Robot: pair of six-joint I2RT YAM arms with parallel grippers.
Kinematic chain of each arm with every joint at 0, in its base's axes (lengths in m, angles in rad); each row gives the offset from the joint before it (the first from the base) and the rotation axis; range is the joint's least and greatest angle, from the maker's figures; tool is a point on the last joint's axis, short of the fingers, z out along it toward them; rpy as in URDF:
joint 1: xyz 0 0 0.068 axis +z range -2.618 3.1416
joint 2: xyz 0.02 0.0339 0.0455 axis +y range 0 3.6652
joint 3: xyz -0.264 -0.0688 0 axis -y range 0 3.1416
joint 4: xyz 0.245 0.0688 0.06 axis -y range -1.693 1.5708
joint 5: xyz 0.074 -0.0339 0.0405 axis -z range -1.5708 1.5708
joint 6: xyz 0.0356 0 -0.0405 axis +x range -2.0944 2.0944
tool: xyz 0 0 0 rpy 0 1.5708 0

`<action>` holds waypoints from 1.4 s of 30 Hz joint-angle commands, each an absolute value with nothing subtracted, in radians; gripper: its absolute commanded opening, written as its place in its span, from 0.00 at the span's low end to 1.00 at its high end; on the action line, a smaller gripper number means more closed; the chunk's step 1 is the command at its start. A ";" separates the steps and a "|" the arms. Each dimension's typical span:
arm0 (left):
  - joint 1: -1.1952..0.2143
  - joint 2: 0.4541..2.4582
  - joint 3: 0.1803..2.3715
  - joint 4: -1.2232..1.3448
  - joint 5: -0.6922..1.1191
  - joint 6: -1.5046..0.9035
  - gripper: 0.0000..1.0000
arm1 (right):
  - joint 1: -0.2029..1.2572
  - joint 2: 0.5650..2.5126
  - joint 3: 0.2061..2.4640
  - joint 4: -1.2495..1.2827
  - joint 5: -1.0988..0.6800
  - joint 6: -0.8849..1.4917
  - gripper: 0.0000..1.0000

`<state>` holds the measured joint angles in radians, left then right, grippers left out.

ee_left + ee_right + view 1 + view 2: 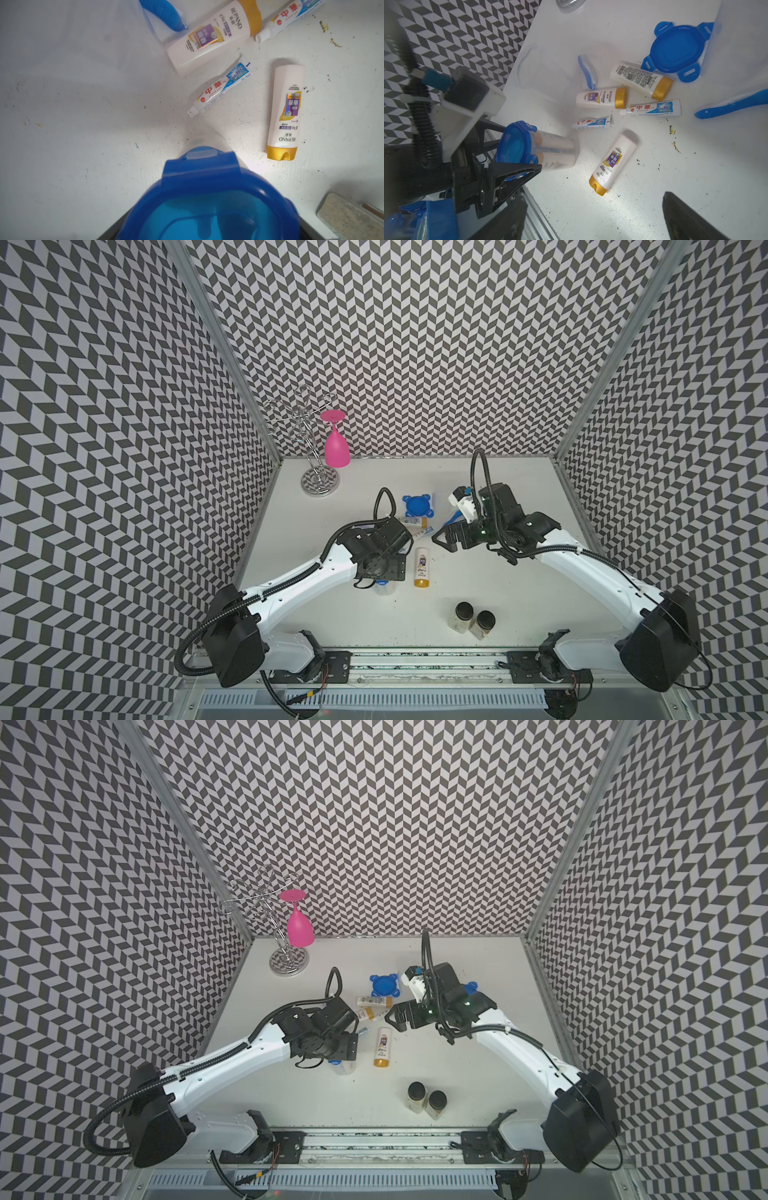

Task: Pack away toiletry kits
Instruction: Pick up the container from the center of the board, then place the container at the center of the board.

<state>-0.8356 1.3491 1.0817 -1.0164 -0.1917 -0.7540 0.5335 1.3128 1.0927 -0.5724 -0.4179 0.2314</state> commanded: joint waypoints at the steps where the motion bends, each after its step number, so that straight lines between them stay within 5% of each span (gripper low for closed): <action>1: -0.836 1.332 1.107 -1.039 -0.227 -0.752 0.72 | 0.507 1.248 1.094 -0.554 -0.346 0.249 1.00; 13: -0.937 1.389 1.389 -1.107 -0.238 -0.705 0.54 | 0.344 1.150 1.126 -0.584 -0.219 0.269 1.00; 21: -0.955 1.651 1.671 -0.987 -0.184 -0.551 0.51 | -0.004 1.130 1.131 -0.586 -0.202 0.345 1.00; 42: -0.957 2.233 2.258 -0.979 -0.142 -0.307 0.49 | -0.043 1.077 1.136 -0.723 -0.049 0.318 1.00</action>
<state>-0.9516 2.2292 2.2063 -0.9802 -0.1413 -0.3447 -0.0364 1.1007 1.1259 -0.7338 -0.0963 0.3229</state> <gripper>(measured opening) 0.873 0.997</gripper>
